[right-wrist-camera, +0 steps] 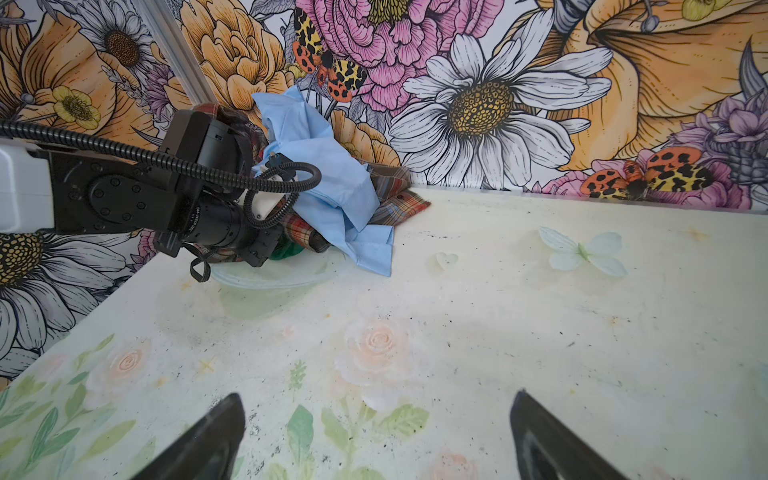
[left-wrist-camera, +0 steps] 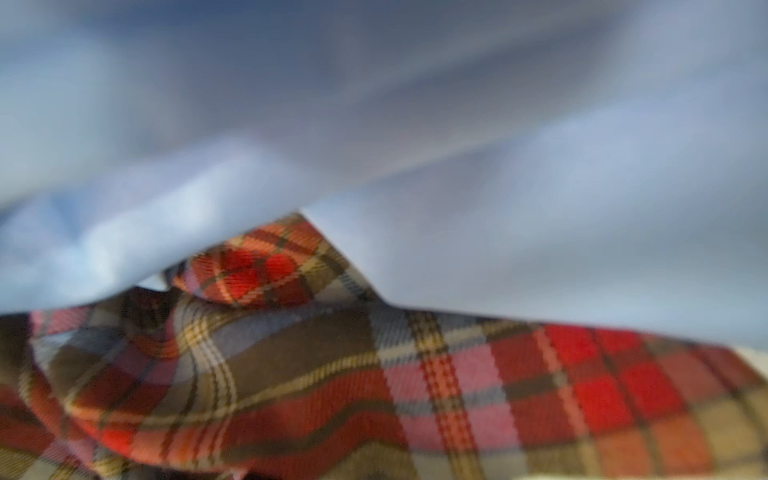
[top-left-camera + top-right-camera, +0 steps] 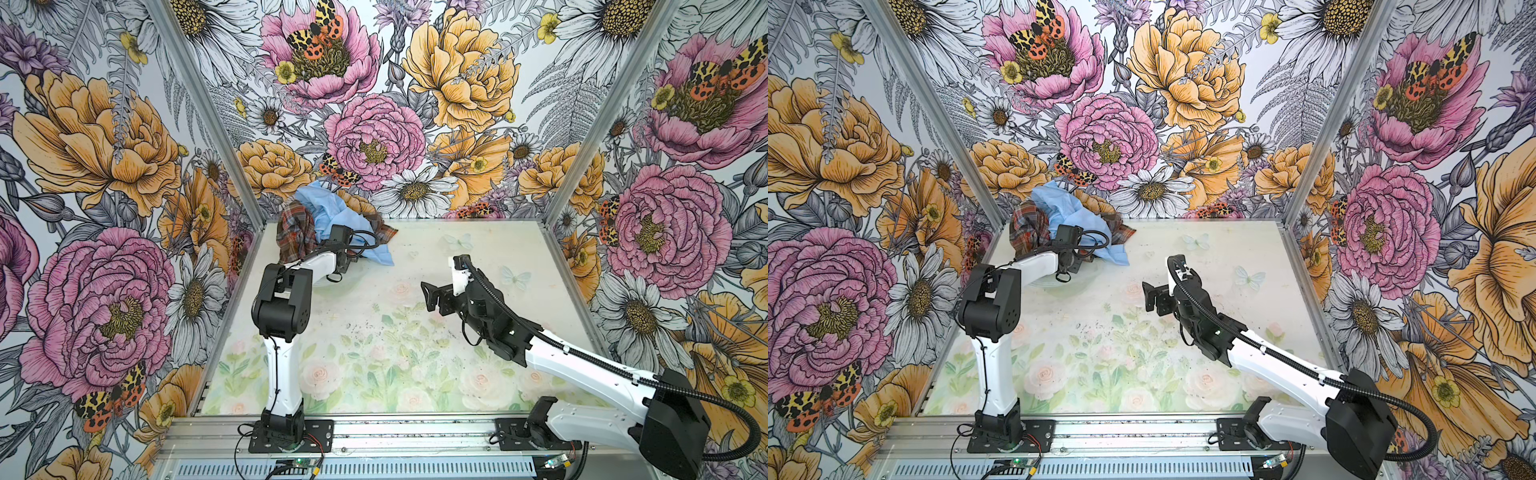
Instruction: Pick out a specific cloth from the pile
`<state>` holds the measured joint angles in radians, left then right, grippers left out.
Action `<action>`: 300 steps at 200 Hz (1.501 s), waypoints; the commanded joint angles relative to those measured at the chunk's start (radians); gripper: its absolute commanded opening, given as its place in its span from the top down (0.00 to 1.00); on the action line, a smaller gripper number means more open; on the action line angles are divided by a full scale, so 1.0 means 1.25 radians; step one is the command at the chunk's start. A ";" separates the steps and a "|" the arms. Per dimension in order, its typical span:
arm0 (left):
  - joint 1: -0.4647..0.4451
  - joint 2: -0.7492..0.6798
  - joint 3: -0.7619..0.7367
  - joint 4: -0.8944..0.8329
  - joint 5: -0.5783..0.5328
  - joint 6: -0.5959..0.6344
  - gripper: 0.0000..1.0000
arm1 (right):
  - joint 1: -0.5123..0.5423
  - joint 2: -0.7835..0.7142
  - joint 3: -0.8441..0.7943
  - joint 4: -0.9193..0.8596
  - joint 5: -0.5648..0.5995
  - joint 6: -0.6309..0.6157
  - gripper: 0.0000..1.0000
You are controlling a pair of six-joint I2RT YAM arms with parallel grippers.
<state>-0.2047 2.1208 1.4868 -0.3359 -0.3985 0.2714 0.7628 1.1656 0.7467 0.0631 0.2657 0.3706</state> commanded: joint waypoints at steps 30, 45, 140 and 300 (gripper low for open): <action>0.001 -0.008 -0.012 -0.002 -0.056 -0.008 0.61 | 0.005 0.024 0.030 -0.001 -0.004 0.010 0.01; -0.006 -0.028 -0.040 0.008 -0.061 -0.017 0.58 | 0.004 0.028 0.032 0.001 -0.003 0.012 0.00; 0.008 0.015 0.019 -0.004 -0.044 -0.002 0.55 | 0.004 0.020 0.027 0.000 -0.003 0.013 0.01; -0.007 0.048 0.066 -0.076 -0.030 -0.008 0.68 | 0.004 -0.012 0.017 -0.017 0.018 0.007 0.00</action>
<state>-0.1967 2.1689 1.5681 -0.4175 -0.4072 0.2691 0.7628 1.1770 0.7509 0.0479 0.2687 0.3775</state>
